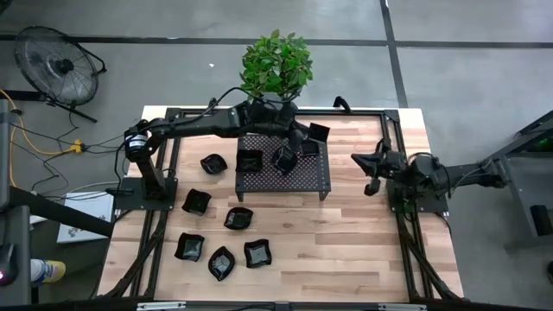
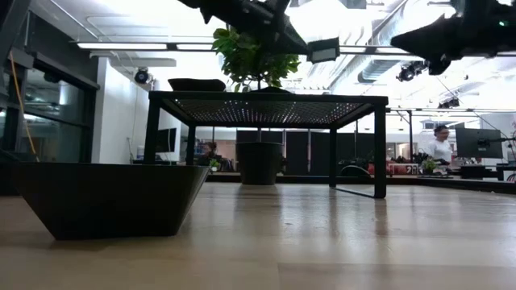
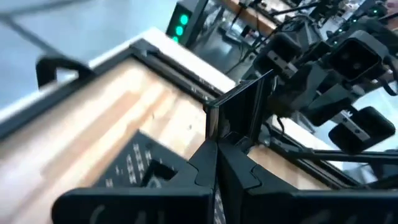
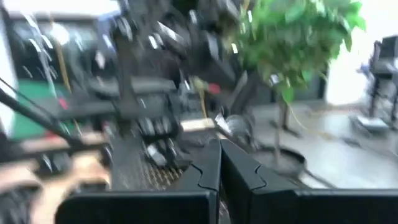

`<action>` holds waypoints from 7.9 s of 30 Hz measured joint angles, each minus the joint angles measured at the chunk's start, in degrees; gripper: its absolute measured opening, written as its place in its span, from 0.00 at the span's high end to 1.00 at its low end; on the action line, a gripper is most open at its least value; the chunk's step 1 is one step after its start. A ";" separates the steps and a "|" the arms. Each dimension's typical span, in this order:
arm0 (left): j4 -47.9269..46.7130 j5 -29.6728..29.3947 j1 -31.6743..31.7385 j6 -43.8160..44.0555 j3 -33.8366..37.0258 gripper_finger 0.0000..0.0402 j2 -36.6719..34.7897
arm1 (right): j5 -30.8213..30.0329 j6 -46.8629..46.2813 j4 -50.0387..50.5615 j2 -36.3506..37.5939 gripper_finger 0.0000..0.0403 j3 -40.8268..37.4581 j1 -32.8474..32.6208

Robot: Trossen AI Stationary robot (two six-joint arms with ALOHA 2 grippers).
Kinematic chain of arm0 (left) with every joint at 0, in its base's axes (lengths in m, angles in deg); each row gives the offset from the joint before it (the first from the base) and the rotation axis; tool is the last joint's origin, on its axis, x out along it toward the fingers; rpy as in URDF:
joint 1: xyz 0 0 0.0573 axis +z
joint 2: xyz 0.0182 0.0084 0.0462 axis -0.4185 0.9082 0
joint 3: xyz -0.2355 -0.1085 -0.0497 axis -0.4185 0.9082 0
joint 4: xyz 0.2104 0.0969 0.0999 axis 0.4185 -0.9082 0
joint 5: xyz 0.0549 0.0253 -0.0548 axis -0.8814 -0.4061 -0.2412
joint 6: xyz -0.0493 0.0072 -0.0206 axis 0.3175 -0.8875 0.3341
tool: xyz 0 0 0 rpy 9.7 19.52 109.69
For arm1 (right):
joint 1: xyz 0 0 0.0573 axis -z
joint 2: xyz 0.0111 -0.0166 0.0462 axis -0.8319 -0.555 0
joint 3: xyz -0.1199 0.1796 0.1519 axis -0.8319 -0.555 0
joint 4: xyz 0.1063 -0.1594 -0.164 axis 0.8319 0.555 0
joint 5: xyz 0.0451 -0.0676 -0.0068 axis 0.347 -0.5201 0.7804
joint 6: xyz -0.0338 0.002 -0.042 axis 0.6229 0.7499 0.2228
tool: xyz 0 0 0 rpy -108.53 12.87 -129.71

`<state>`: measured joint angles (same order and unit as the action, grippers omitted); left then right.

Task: Pick & Place Mini shaped plates
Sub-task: Stack the black square plate on top of the other black square plates on the shelf, then stack the black leaf-shaped plate on top of the other black leaf-shaped plates on the shelf

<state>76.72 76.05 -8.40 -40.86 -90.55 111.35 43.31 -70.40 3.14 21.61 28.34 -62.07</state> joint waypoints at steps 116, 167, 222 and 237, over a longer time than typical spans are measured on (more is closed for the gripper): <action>5.64 -16.47 -4.73 -34.34 -0.02 0.68 -0.09 | -12.45 -14.37 0.74 -44.18 1.00 28.67 11.43; -32.65 -22.14 -4.95 -58.78 4.83 0.59 -22.25 | 61.12 -46.45 44.36 -63.07 1.00 50.09 41.18; -37.72 -23.14 -6.23 -55.04 5.11 0.59 -22.23 | 61.48 -37.25 46.20 -58.13 0.73 50.07 46.60; -37.81 -23.22 -6.23 -52.83 5.11 0.59 -22.23 | 50.62 -36.31 47.78 -59.25 0.99 50.07 41.53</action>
<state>38.91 52.83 -14.63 -93.69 -85.43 89.13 93.93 -106.72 50.91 -37.65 78.41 -20.54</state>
